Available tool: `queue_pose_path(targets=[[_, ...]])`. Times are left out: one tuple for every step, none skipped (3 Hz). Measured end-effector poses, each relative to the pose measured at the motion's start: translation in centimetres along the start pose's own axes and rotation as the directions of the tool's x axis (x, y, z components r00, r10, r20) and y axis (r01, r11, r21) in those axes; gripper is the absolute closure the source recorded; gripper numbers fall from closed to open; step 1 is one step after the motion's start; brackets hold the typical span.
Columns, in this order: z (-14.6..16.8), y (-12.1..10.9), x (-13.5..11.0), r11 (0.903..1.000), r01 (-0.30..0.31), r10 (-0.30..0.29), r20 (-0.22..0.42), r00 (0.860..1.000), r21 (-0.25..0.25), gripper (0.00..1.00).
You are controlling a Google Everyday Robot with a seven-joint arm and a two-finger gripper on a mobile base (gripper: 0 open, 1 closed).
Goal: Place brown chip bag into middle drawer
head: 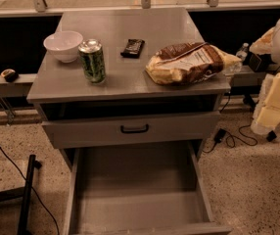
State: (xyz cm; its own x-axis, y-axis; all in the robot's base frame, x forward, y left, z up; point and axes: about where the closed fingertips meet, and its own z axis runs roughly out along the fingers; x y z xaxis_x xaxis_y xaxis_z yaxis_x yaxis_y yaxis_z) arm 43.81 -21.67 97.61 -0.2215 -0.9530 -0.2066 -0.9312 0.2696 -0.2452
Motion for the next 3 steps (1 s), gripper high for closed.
queue_pose_path(targets=[[0.0,0.0,0.0,1.0000,0.000,0.000,0.000,1.000,0.000,0.00],[1.8,-2.4,-0.2,0.9986,0.040,-0.041,0.013,0.999,0.035,0.00],[5.7,-5.8,-4.2,0.9822,0.171,-0.176,0.057,0.983,0.078,0.00]])
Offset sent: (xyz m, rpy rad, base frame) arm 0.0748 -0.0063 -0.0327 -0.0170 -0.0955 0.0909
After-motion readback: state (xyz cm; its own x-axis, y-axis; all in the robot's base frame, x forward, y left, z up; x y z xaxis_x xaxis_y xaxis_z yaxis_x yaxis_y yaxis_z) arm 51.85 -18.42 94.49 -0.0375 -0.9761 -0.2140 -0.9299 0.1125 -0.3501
